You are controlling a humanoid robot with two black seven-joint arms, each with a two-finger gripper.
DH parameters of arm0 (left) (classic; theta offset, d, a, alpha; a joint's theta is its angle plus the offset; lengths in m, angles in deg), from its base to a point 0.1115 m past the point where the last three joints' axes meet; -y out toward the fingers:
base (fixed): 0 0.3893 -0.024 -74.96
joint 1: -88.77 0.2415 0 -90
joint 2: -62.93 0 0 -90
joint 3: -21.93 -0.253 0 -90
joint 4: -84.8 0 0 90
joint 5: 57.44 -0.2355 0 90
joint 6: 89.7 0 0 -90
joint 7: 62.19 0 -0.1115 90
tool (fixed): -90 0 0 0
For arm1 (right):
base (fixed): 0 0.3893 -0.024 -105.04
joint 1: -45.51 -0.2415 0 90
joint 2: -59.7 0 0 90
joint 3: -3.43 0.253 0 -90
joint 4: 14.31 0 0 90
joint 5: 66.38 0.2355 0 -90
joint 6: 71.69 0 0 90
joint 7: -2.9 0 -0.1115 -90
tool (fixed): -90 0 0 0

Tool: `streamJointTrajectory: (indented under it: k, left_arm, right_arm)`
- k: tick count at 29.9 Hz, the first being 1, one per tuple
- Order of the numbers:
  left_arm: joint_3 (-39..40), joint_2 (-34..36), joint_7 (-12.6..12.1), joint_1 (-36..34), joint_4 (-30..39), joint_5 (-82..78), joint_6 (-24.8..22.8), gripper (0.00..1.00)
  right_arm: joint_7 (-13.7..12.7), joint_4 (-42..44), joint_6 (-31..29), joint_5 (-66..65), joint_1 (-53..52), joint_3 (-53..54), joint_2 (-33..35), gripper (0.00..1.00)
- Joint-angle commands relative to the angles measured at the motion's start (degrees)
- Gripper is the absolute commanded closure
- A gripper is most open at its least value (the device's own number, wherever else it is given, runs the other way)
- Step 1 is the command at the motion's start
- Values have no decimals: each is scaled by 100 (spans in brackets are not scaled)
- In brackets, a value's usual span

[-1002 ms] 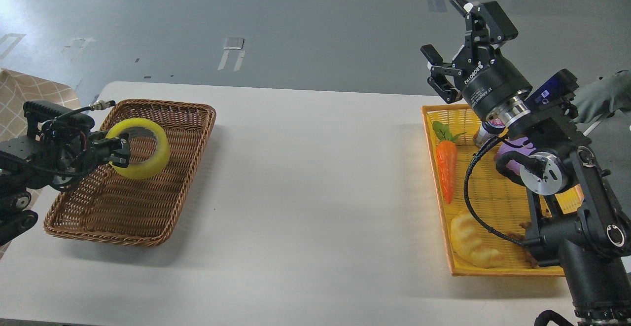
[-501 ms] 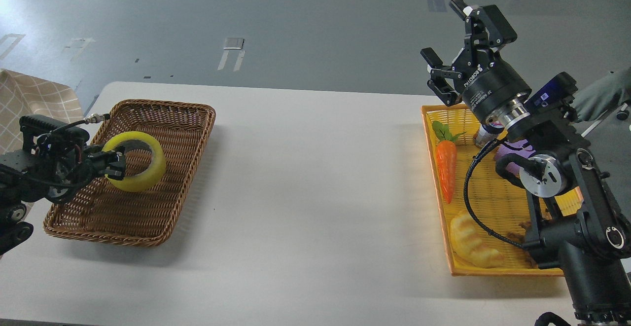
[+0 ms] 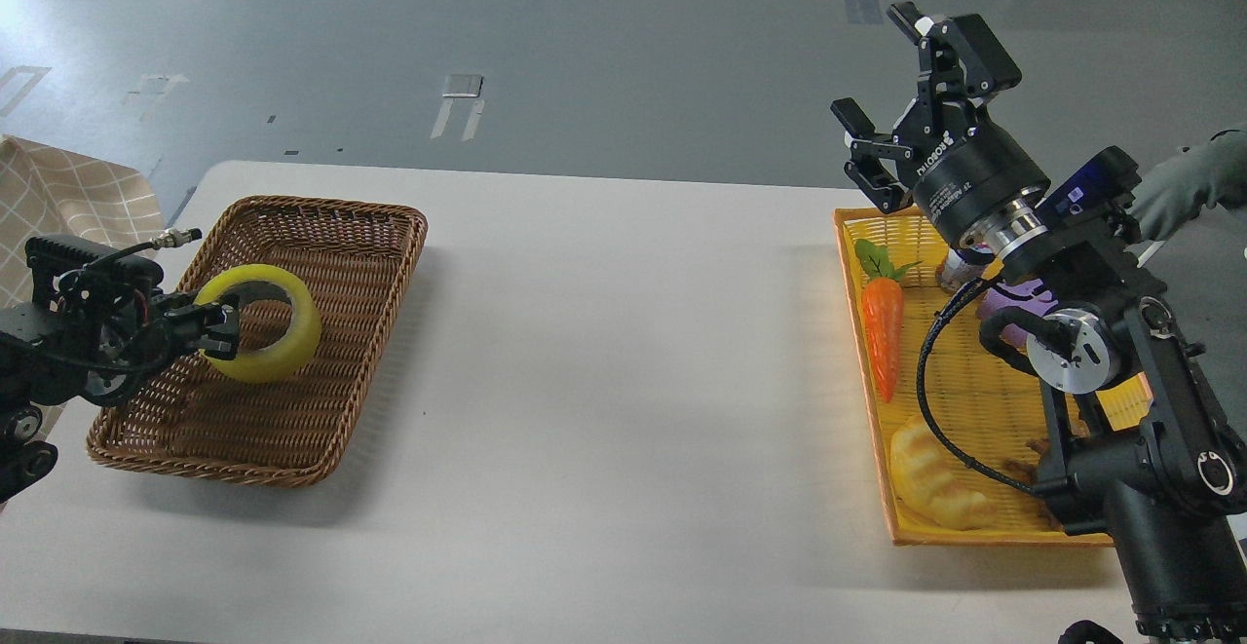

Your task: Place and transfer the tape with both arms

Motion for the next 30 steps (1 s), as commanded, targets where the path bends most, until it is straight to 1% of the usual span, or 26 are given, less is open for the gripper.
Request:
streamJointTrajectory:
  k: [1,2,5,6,7,8,9,11,13,14,16,22,24,26,29,30]
  left_arm:
    - [-2,-17,186,1,-19,107,11,73]
    - [-2,-35,317,1,-27,125,2,67]
    - [-2,-87,441,27,-54,125,11,66]
    - [7,-122,433,36,-106,125,11,57]
    - [7,-158,424,36,-141,125,19,42]
    - [7,-219,415,36,-263,125,45,14]
    - [7,-254,424,36,-334,116,89,9]
    - [-2,-325,450,36,-527,125,273,8]
    - [-2,-377,450,36,-703,116,431,4]
    - [-2,-404,459,36,-782,116,493,4]
    - [-2,-404,468,36,-818,125,511,3]
    - [121,-352,687,1,-854,186,713,3]
    - [217,-299,836,-16,-713,589,784,3]
    - [462,-316,1187,-8,-285,1744,802,2]
    - [691,-404,1407,-8,68,3124,819,2]
    - [727,-421,1417,-8,139,3409,836,2]
  right_arm:
    - [6,-7,5,0,9,0,0,0]
    - [-3,-7,5,0,18,0,0,0]
    - [6,-15,5,0,53,0,0,0]
    - [6,-24,5,0,71,0,0,0]
    - [-3,-33,5,0,79,0,0,0]
    - [-3,-42,5,0,106,0,0,0]
    - [6,-42,5,0,115,0,0,0]
    - [-3,-42,5,0,123,0,0,0]
    - [6,-42,5,0,132,0,0,0]
    - [-3,-42,5,0,158,0,0,0]
    - [-3,-50,5,0,167,0,0,0]
    - [-3,-33,5,0,150,9,0,0]
    - [6,-24,5,0,115,9,0,0]
    - [6,-7,5,0,62,0,0,0]
    - [6,28,31,-9,1,18,0,0]
    - [6,29,40,-9,-17,18,0,0]
